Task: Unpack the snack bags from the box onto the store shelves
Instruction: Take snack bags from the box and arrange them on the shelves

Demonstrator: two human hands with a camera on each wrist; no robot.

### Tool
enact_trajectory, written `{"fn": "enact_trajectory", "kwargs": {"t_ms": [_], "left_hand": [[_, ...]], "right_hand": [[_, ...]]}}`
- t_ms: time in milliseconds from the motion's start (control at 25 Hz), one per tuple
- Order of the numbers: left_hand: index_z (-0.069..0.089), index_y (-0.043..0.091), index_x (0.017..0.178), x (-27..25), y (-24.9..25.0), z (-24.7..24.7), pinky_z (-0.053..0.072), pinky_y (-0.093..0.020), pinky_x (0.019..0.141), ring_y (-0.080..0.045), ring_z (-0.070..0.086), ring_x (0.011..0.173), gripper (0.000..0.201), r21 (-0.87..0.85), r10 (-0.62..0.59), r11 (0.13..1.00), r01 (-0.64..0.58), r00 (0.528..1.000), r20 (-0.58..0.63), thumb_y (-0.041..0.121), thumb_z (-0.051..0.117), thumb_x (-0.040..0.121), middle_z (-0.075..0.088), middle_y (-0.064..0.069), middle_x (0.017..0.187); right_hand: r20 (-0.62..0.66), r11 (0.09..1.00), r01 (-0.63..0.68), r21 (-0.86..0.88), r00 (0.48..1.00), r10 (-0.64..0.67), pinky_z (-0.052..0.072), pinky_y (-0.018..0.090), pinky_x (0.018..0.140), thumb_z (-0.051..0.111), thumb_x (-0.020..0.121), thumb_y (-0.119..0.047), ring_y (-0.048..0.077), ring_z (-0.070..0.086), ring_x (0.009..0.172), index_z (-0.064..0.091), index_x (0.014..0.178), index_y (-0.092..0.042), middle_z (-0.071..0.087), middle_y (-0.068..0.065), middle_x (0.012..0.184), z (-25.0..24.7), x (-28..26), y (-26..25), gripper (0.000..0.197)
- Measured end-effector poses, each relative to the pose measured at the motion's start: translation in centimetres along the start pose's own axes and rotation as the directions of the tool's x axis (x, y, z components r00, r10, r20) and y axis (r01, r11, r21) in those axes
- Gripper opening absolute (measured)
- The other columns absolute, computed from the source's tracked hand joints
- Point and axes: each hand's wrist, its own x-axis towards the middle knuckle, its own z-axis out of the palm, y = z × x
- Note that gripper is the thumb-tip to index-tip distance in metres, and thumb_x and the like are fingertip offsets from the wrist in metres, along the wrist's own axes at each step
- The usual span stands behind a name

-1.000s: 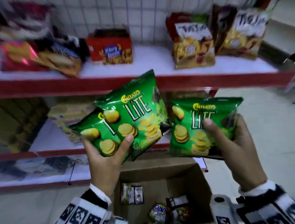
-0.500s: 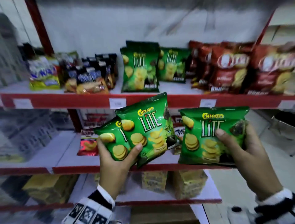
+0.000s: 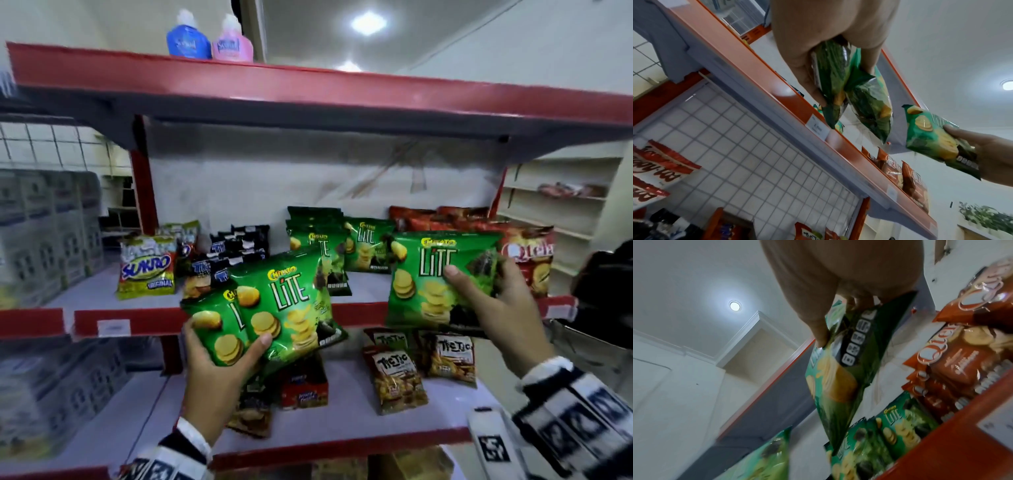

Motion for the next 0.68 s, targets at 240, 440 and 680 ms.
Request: {"fn": "enact_trajectory", "kwargs": {"t_ms": [240,440,680], "left_hand": [[0.041,0.038,0.097,2.8,1.3,-0.2,0.055,-0.029,0.077,-0.011,0.068,0.092,0.059,-0.056,0.074,0.996,-0.073,0.997,0.017,0.022,0.081,0.056,0.065,0.002,0.106],[0.043,0.042,0.102,5.0,2.0,1.2,0.051,-0.029,0.083,-0.005,0.066,0.097,0.064,-0.069,0.099,0.993,-0.101,0.995,-0.025,0.027,0.081,0.053,0.064,0.008,0.112],[0.044,0.032,0.114,5.5,0.9,3.1,0.054,-0.023,0.080,-0.003,0.067,0.097,0.074,-0.009,0.086,0.996,-0.087,0.995,-0.044,0.030,0.083,0.052,0.065,0.006,0.113]], "right_hand": [[-0.071,0.918,-0.009,-0.396,0.997,-0.021,0.045,0.034,0.088,0.075,0.076,-0.038,0.025,0.059,0.101,0.046,0.120,-0.011,0.063,0.010,0.116,2.4,8.5,0.8,0.060],[0.028,0.771,-0.081,-0.632,0.991,0.128,0.045,0.036,0.086,0.075,0.077,-0.038,0.035,0.058,0.107,0.050,0.117,-0.001,0.062,0.018,0.115,5.9,14.5,2.7,0.060],[0.187,0.605,-0.072,-0.793,0.916,0.354,0.045,0.033,0.091,0.068,0.085,-0.036,0.032,0.056,0.116,0.056,0.123,0.002,0.059,0.020,0.125,9.5,19.2,4.4,0.055]]}}
